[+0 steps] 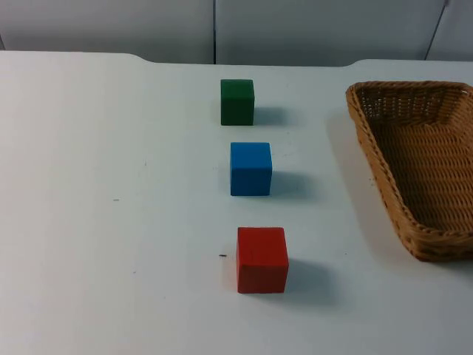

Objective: Pick up the basket with the left hand and place the blue cube into the basket with the right hand.

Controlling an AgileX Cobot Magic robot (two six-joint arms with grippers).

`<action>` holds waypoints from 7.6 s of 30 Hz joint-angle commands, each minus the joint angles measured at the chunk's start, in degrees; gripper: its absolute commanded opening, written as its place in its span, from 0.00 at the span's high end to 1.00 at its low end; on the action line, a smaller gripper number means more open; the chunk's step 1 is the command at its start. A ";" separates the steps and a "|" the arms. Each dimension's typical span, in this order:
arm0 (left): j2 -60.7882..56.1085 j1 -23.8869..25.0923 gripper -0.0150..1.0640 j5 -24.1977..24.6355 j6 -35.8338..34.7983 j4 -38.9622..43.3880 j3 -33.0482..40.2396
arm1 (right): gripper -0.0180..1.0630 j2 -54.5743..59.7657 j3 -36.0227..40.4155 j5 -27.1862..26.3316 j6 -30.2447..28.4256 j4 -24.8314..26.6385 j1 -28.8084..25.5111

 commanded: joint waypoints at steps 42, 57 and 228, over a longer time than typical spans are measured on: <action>54.63 -35.76 0.04 -9.71 -27.42 18.82 -46.36 | 0.02 -0.13 0.55 -0.28 0.15 0.13 -0.26; 68.23 -38.91 0.04 -5.05 -38.95 25.05 -59.09 | 0.02 -0.13 0.55 -0.28 0.15 0.13 -0.26; 12.53 7.20 0.99 -1.37 -17.37 29.80 13.56 | 0.05 69.02 -40.65 -10.33 -31.76 38.62 7.40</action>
